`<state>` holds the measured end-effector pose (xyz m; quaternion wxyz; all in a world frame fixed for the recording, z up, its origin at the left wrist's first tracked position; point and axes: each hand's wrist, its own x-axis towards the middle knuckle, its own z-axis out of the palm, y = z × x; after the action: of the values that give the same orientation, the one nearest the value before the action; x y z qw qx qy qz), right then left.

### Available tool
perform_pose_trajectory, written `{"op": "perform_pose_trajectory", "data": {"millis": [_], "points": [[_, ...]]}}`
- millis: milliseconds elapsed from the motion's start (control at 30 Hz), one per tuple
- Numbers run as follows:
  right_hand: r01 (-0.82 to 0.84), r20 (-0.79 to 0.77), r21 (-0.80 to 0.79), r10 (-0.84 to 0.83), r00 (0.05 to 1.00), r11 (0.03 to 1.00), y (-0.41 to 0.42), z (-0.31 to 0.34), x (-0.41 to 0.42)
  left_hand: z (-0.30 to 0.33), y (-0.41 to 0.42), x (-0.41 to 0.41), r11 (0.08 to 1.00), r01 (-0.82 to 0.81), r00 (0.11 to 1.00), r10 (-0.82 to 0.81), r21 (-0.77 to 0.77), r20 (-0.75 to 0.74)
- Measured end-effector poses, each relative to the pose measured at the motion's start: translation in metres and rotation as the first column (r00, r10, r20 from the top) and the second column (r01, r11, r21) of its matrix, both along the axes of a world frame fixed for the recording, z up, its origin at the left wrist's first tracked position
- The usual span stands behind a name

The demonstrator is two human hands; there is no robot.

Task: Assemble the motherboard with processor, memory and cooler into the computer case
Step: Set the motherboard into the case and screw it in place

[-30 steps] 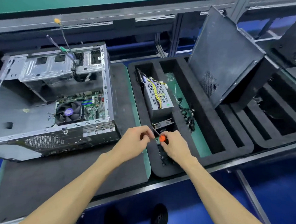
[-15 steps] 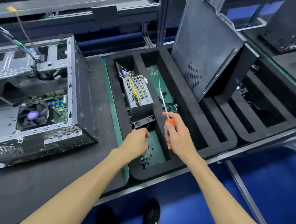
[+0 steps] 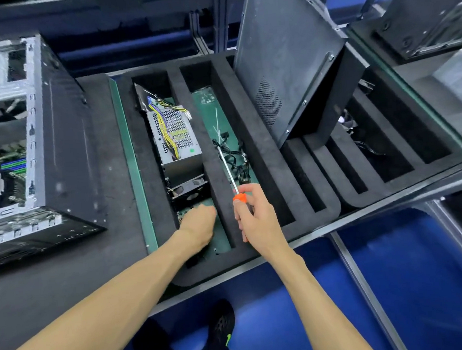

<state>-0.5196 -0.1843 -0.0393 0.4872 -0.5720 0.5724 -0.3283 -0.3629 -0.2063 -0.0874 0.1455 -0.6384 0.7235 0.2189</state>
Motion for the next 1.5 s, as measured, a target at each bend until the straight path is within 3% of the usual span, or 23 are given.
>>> {"op": "perform_pose_trajectory", "data": {"millis": [633,733,800,967,1167,1333,1500], "points": [[-0.011,0.113,0.085,0.001,0.994,0.996,-0.001,-0.002,0.015,0.004,0.004,0.002,0.995,0.061,0.998,-0.062,-0.073,-0.014],[-0.005,0.141,0.089,-0.008,0.990,0.996,-0.001,0.002,0.013,0.007,0.003,0.005,0.996,-0.021,0.993,0.010,-0.088,-0.115],[-0.002,0.156,0.084,-0.011,0.988,0.996,-0.002,0.005,0.014,0.012,0.001,0.008,0.982,-0.165,0.953,0.134,-0.093,-0.272],[0.006,0.247,0.071,-0.023,0.969,0.997,-0.006,0.026,0.028,0.048,-0.008,0.019,0.918,-0.395,0.748,0.296,-0.040,-0.594],[-0.038,0.363,0.039,0.021,0.931,0.999,-0.016,0.066,0.058,0.126,-0.008,0.052,0.858,-0.503,0.612,0.270,-0.102,-0.744],[-0.112,0.424,-0.014,0.108,0.899,0.994,-0.017,0.097,0.097,0.179,0.001,0.104,0.721,-0.676,0.171,0.355,0.153,-0.919],[-0.242,0.416,-0.056,0.243,0.876,0.969,-0.012,0.118,0.143,0.208,0.011,0.186,0.601,-0.686,-0.278,0.306,0.411,-0.911]]}}
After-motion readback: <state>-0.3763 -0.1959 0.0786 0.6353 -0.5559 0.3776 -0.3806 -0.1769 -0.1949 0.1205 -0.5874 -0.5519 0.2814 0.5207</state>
